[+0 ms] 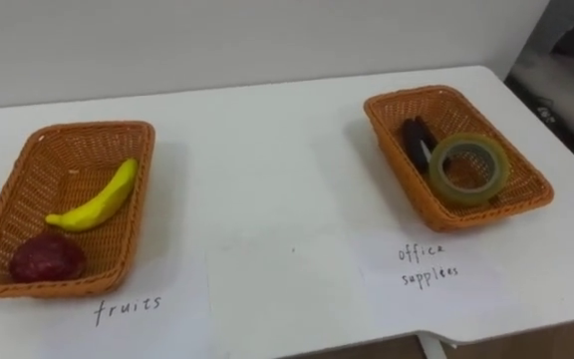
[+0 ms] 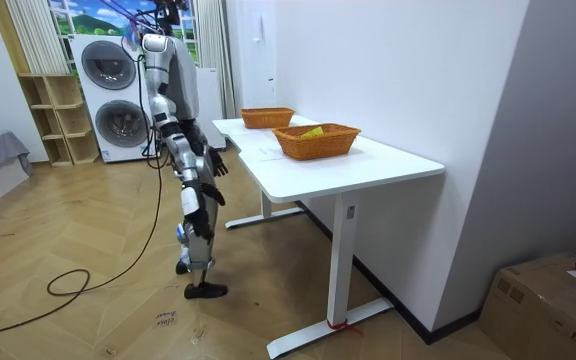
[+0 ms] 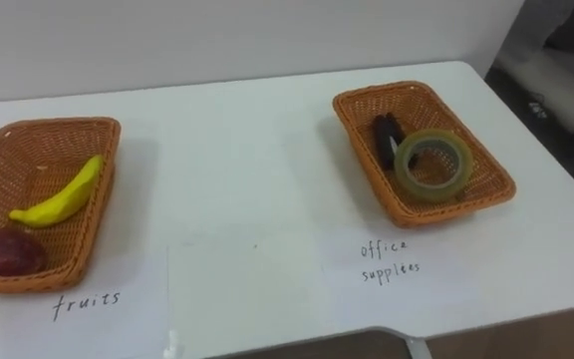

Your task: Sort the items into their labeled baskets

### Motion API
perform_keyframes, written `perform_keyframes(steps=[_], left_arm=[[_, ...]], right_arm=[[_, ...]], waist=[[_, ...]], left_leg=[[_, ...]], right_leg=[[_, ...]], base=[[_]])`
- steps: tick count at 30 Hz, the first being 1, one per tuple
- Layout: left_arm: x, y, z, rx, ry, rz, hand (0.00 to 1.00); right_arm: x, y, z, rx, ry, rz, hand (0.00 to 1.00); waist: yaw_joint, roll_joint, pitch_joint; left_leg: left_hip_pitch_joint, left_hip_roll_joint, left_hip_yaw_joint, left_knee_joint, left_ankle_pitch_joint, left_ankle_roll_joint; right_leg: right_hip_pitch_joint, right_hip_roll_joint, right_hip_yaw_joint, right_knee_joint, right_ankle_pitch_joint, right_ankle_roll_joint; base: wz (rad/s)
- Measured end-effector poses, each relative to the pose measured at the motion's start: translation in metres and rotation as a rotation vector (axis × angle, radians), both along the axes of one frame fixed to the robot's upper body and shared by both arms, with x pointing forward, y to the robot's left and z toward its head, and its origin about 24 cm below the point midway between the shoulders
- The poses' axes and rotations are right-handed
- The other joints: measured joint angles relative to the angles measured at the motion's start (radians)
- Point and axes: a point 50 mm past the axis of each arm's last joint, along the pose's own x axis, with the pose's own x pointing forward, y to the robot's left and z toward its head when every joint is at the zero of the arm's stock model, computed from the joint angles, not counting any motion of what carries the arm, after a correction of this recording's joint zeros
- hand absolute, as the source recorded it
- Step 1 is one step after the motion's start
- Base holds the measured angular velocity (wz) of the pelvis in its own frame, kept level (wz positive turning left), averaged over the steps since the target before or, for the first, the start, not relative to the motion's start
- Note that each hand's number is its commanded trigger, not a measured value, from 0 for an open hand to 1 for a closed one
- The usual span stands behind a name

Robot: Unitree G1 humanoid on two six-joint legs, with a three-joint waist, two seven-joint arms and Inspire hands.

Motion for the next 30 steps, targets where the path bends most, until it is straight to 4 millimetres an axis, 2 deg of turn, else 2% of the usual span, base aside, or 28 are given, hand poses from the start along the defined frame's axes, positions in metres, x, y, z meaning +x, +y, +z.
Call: perform_keyframes(steps=[6, 14, 30], left_arm=[[0.001, -0.001, 0.000, 0.009, -0.013, -0.001, 0.00], [0.000, -0.001, 0.000, 0.013, -0.008, 0.001, 0.00], [-0.003, -0.002, 0.000, 0.032, -0.008, -0.001, 0.00]], right_arm=[[0.006, 0.013, -0.003, 0.061, 0.002, 0.164, 0.00], [0.010, 0.023, -0.005, 0.120, -0.010, 0.208, 0.00], [0.003, 0.025, -0.007, 0.166, 0.004, 0.219, 0.00]], waist=[[0.028, 0.003, -0.0011], [0.030, 0.004, 0.0000], [0.030, -0.002, 0.0029]], left_leg=[[-0.004, -0.001, -0.007, 0.001, 0.000, 0.000], [-0.002, -0.001, -0.011, 0.002, 0.000, 0.000], [-0.002, -0.001, -0.027, 0.003, 0.000, 0.000]], right_leg=[[0.000, -0.002, -0.013, -0.001, 0.000, 0.000], [0.010, -0.002, -0.017, -0.019, 0.000, 0.001], [0.024, -0.004, -0.032, -0.020, 0.000, 0.001]], base=[[0.02], [0.01], [0.01]])
